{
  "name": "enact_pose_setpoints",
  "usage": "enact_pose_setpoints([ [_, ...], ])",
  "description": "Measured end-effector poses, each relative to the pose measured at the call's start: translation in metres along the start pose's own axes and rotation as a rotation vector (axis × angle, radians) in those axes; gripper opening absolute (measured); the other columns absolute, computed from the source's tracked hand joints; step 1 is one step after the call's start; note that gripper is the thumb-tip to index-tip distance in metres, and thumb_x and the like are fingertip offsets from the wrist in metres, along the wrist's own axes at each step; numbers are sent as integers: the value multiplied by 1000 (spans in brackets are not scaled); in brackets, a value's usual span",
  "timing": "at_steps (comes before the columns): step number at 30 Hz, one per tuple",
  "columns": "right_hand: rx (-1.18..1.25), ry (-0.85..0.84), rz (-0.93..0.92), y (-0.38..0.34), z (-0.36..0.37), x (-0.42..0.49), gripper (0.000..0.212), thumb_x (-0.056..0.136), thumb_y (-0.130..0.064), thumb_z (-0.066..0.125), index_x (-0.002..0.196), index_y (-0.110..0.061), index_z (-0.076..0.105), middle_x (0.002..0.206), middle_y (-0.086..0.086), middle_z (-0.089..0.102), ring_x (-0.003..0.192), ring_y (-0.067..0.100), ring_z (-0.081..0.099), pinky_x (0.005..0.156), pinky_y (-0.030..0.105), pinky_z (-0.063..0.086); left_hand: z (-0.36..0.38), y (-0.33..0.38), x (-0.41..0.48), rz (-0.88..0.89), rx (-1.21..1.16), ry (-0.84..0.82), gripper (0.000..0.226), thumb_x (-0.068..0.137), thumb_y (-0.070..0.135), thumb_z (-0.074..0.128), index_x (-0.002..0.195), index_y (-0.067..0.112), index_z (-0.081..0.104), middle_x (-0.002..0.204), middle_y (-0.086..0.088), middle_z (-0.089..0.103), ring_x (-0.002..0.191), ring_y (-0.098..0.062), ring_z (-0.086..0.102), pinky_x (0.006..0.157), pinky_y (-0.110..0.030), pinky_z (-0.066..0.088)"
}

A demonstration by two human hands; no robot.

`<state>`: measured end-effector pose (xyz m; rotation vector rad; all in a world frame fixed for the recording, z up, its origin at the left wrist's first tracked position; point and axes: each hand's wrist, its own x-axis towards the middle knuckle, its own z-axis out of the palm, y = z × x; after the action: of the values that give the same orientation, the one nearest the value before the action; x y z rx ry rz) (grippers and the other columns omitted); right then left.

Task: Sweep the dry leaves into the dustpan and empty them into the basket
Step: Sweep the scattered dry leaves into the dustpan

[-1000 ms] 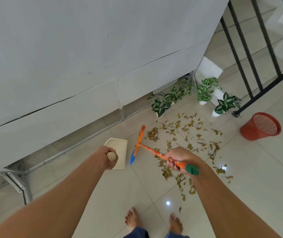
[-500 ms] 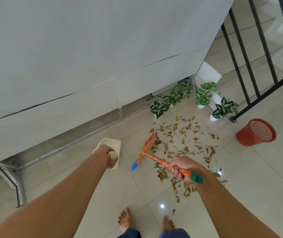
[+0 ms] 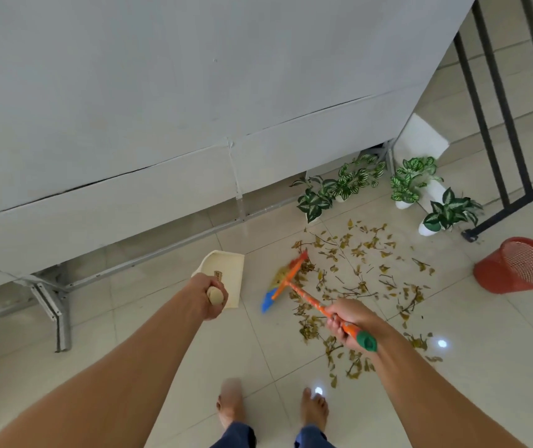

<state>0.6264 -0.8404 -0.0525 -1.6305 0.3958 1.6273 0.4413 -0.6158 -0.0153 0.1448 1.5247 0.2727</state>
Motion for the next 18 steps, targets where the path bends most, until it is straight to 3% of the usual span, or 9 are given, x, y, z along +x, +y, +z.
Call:
enact_pose_setpoints([
  [9,-71,-117,-77,-54,-41,16,18,101,-9,41,116,-3,50,60,-1,45,34,3,38,28,14,31,28,-40,-5,3,-136,23,18,97,-3,49,111,5,58,73,-9,49,24,-8,36,29,-12,37],
  [14,18,-170,-31,-88,-43,50,9,103,-12,39,103,-7,46,63,-1,43,29,4,41,26,14,33,45,-55,-16,4,-161,29,11,98,-1,50,106,2,57,70,-6,49,25,-8,38,29,-13,37],
  [18,88,-154,25,-96,-63,48,21,103,-12,38,85,-8,48,64,-1,41,28,5,41,27,12,35,61,-63,-19,-5,-151,17,4,99,1,52,95,2,53,52,-6,47,26,-7,38,28,-13,37],
])
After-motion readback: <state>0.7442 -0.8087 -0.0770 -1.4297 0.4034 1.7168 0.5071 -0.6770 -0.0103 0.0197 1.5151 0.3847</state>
